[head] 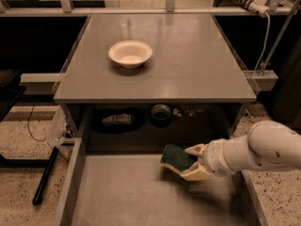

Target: Pick sponge from top drawer and place on counter

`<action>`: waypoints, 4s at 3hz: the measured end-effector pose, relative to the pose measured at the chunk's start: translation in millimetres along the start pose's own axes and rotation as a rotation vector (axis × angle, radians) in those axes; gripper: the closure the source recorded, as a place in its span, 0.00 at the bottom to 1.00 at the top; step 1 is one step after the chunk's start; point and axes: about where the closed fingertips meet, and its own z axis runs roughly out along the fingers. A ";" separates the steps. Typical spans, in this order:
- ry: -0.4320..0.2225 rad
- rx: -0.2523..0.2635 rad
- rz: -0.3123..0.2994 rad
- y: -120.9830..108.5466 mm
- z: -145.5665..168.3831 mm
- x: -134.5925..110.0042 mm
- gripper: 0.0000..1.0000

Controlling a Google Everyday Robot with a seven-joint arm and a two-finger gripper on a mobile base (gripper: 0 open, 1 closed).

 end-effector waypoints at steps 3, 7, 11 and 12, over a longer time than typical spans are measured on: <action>-0.013 0.088 -0.171 -20.2 -144.2 -92.4 1.00; -0.032 0.235 -0.277 -138.7 -187.7 -180.8 1.00; -0.082 0.399 0.148 -262.8 -167.5 -174.5 1.00; -0.066 0.399 0.186 -272.6 -159.3 -166.2 1.00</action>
Offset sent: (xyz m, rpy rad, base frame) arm -0.0030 -0.0395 0.1756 -0.0135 -0.1699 0.0713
